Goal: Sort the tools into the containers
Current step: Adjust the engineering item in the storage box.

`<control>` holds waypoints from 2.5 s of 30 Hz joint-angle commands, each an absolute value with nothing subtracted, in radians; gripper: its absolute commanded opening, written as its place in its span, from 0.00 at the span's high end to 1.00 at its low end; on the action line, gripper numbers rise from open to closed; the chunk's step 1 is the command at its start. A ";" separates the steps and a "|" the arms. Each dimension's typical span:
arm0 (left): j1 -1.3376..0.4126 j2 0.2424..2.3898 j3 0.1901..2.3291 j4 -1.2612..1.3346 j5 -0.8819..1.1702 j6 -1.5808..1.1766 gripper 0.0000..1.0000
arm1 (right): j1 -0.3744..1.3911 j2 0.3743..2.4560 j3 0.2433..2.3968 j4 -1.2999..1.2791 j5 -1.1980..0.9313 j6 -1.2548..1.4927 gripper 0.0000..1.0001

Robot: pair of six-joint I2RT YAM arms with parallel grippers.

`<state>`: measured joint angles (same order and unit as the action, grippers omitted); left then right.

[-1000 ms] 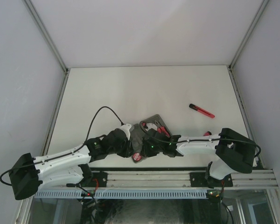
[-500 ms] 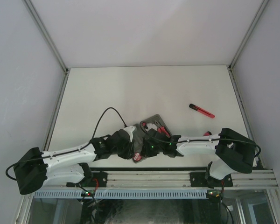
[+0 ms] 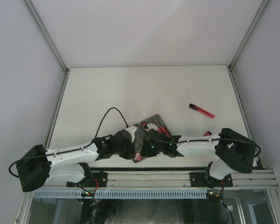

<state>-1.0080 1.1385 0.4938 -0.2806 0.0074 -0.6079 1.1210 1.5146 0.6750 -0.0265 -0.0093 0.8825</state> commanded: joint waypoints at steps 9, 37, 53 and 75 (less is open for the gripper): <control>-1.015 1.155 0.542 -0.265 0.011 -0.585 0.92 | 1.118 1.528 0.673 0.032 -0.029 0.896 0.94; -1.020 1.285 0.532 -0.329 0.025 -0.579 1.00 | 1.114 1.560 0.674 0.000 -0.039 0.898 0.98; -1.026 1.251 0.543 -0.363 0.008 -0.557 0.98 | 1.117 1.550 0.675 -0.022 -0.028 0.896 0.98; -1.024 1.219 0.685 -0.439 -0.012 -0.511 0.83 | 1.120 1.555 0.674 -0.022 -0.024 0.899 0.99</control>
<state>-1.0210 1.2247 0.6601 -0.4297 0.0029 -0.5301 1.1145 1.5394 0.6750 -0.0132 -0.0360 0.8978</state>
